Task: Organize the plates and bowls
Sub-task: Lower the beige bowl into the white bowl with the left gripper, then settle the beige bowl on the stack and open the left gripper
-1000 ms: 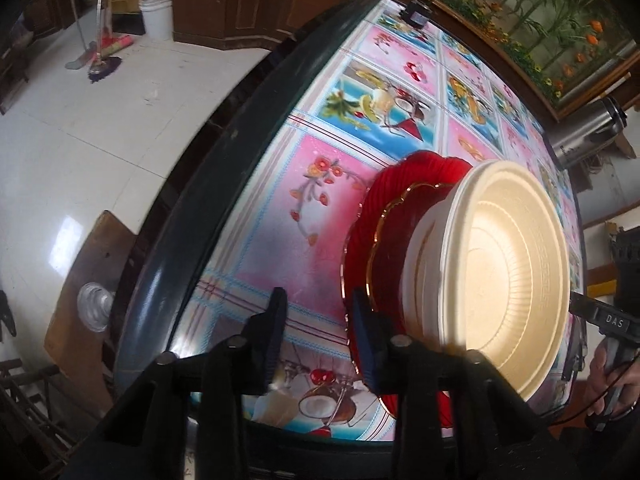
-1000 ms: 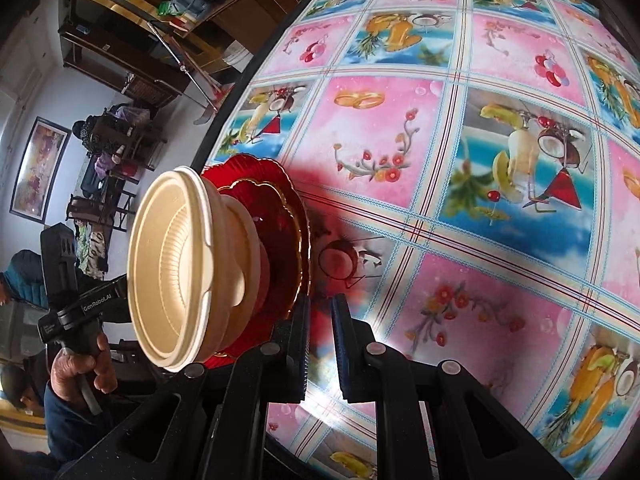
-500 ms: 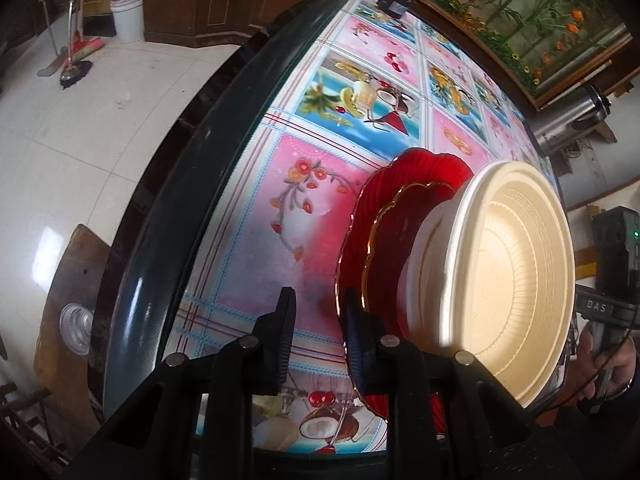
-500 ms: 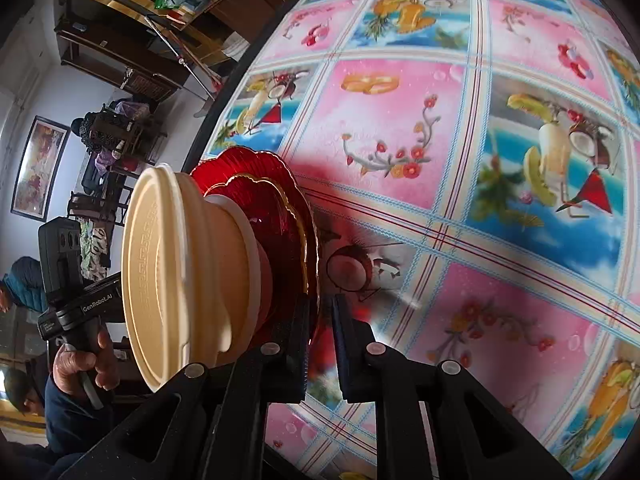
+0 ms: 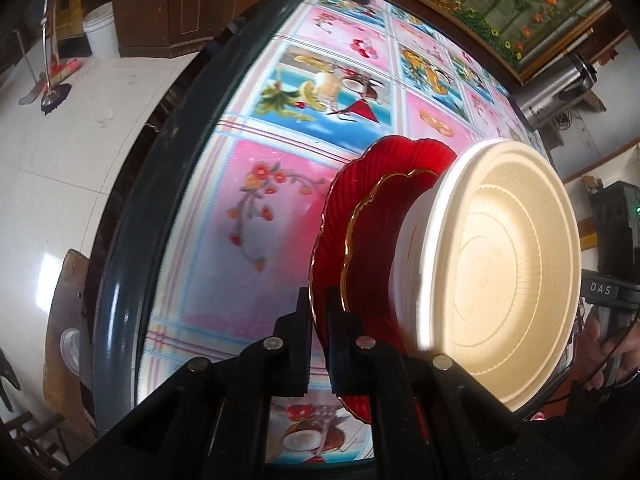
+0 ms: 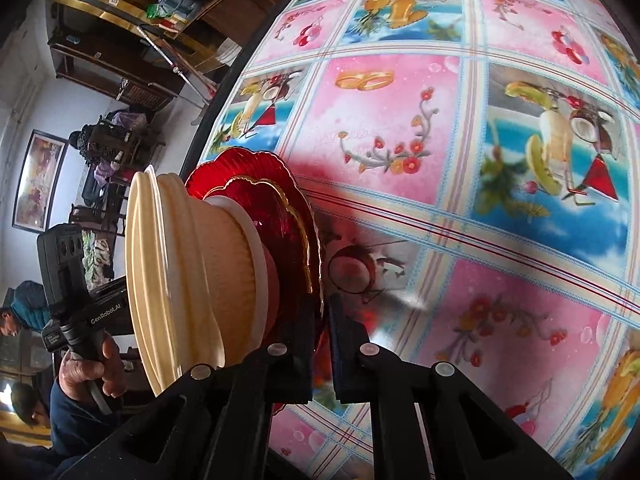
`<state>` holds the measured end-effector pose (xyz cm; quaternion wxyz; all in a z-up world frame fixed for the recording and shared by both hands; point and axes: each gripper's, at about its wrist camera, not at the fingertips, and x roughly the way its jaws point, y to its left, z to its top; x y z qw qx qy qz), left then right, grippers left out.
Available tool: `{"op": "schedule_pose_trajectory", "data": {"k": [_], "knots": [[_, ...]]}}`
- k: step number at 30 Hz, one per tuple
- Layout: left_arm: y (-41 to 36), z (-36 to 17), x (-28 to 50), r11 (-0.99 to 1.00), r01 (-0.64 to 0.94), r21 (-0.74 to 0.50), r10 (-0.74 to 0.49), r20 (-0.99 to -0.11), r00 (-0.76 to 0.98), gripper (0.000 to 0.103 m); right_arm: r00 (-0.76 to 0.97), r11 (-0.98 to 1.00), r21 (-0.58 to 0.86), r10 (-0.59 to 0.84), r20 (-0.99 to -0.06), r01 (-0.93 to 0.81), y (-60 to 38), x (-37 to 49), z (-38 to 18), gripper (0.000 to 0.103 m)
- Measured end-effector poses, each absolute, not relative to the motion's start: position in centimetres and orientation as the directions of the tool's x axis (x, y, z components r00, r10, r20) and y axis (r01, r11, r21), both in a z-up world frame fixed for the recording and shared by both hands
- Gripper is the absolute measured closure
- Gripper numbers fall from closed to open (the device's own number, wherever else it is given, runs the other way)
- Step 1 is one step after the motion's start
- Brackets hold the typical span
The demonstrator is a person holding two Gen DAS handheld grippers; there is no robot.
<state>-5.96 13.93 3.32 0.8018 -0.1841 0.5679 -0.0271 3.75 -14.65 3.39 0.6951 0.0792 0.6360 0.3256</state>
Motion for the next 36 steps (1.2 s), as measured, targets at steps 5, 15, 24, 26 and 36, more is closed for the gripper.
{"op": "schedule_pose_trajectory", "data": {"k": [5, 15, 24, 26, 36], "knots": [[11.5, 3.6, -4.5, 0.939, -0.127, -0.320, -0.262, -0.903, 0.341, 0.097, 0.013, 0.792, 0.522, 0.554, -0.832, -0.317, -16.8, 4.0, 3.8, 0.095], [3.8, 4.1, 0.3, 0.950, -0.016, -0.312, -0.292, -0.904, 0.311, 0.097, 0.116, 0.835, 0.514, 0.541, -0.833, -0.198, -24.7, 4.8, 4.9, 0.096], [-4.5, 3.2, 3.7, 0.949, 0.069, -0.307, -0.314, -0.910, 0.270, 0.096, 0.208, 0.872, 0.483, 0.488, -0.848, -0.078, -33.2, 5.6, 5.3, 0.096], [-5.7, 3.3, 4.1, 0.949, 0.085, -0.304, -0.315, -0.910, 0.270, 0.096, 0.220, 0.873, 0.486, 0.485, -0.847, -0.053, -34.8, 5.5, 5.2, 0.096], [-8.7, 3.4, 6.8, 0.957, 0.096, -0.273, -0.289, -0.909, 0.299, 0.097, 0.253, 0.874, 0.486, 0.469, -0.847, 0.009, -38.3, 5.6, 4.5, 0.096]]}}
